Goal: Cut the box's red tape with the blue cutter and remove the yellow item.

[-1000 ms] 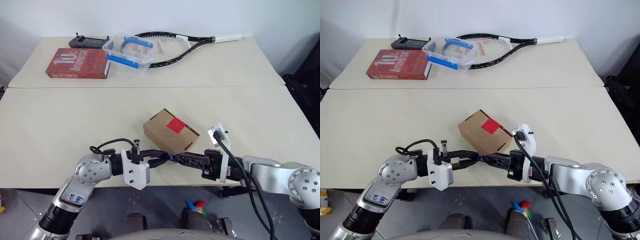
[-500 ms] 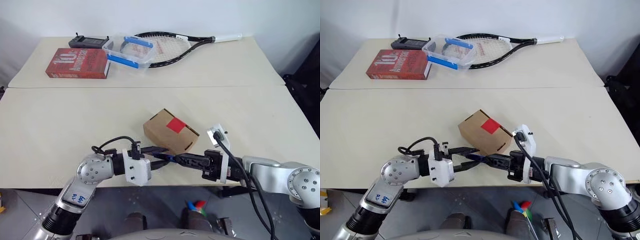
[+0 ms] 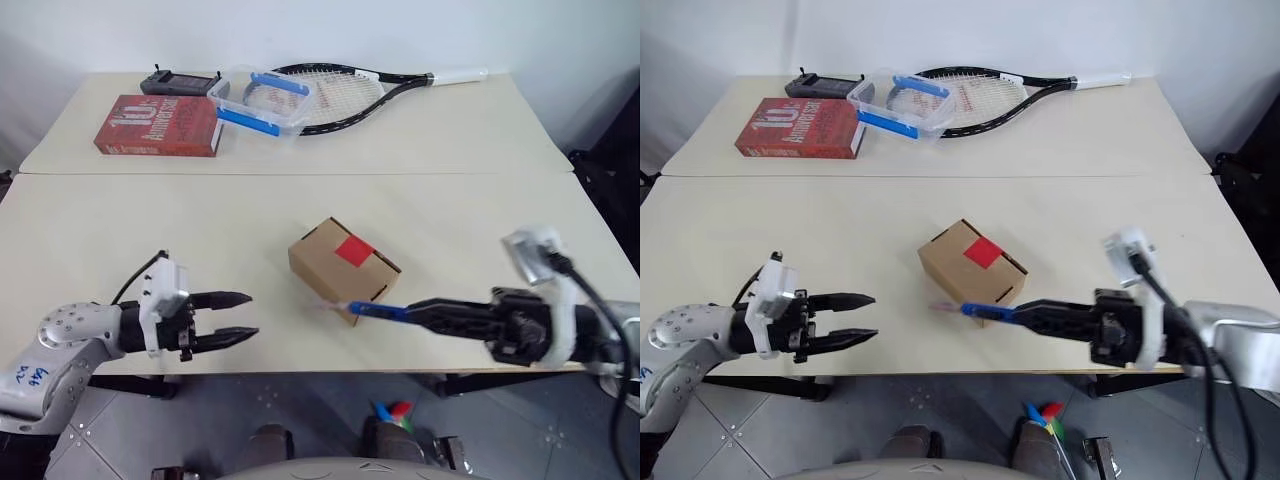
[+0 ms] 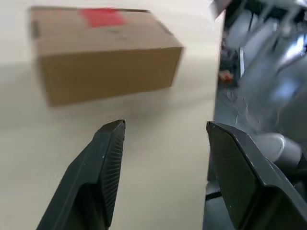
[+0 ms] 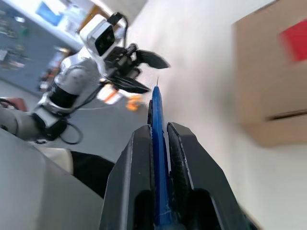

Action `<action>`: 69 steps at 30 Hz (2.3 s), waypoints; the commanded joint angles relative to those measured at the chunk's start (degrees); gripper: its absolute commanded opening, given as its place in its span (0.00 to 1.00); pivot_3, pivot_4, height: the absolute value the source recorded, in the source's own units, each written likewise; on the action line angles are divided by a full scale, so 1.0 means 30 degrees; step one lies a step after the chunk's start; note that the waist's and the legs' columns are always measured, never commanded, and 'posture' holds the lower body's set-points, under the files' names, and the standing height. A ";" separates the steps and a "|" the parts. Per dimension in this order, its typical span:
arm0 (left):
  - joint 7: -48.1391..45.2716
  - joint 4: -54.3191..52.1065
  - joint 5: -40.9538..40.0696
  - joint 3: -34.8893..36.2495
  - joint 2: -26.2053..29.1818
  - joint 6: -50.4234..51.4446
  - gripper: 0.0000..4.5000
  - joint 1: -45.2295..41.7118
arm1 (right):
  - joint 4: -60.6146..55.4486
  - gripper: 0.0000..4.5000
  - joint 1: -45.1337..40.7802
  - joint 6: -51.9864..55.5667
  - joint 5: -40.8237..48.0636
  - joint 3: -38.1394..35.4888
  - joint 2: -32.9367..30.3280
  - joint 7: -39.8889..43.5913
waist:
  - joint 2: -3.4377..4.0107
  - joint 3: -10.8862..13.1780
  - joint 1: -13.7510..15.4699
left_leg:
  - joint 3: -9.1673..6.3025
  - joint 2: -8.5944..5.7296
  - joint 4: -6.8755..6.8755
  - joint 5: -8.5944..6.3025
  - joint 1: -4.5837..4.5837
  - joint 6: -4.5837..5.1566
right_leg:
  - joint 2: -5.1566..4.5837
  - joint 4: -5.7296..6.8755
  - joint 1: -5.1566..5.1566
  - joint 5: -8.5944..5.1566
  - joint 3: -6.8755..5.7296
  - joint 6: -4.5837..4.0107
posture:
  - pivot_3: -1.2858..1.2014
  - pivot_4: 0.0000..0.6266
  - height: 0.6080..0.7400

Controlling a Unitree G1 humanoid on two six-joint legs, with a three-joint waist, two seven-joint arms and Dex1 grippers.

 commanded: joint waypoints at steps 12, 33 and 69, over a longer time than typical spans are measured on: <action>-0.1347 0.3523 0.3210 -0.5414 -0.4084 0.0817 0.00 -0.9361 | 0.3904 0.03 -0.1927 0.1321 -0.9472 -0.3773 -0.5292 0.6398 | 0.0011 0.0001 -0.0097 | 0.0055 0.0002 0.0034 -0.0014 -0.0029 -0.0007 | 0.0014 -0.0019 -0.0021 0.0012 0.0016 0.0020 | 0.52 0.24 1.00; 0.1508 0.5046 0.7424 -0.7093 -0.6564 0.2998 0.00 -1.2269 | 0.9607 0.03 -2.5530 0.9478 -1.7025 1.3833 0.4128 0.4820 | -0.0024 0.0026 -0.0304 | 0.0048 0.0012 0.0203 -0.0030 -0.0326 -0.0004 | 0.0013 0.0115 -0.0306 0.0023 0.0006 0.0032 | 0.52 0.24 1.00; 0.2780 0.3287 0.7200 -0.6846 -0.6825 0.5573 0.00 -1.1142 | 0.9676 0.03 -2.4141 0.8040 -2.3086 1.4311 0.6821 0.8631 | -0.0018 0.0022 -0.0424 | 0.0054 0.0013 0.0258 -0.0030 -0.0302 -0.0009 | 0.0014 0.0188 -0.0301 0.0023 0.0017 0.0033 | 0.52 0.24 1.00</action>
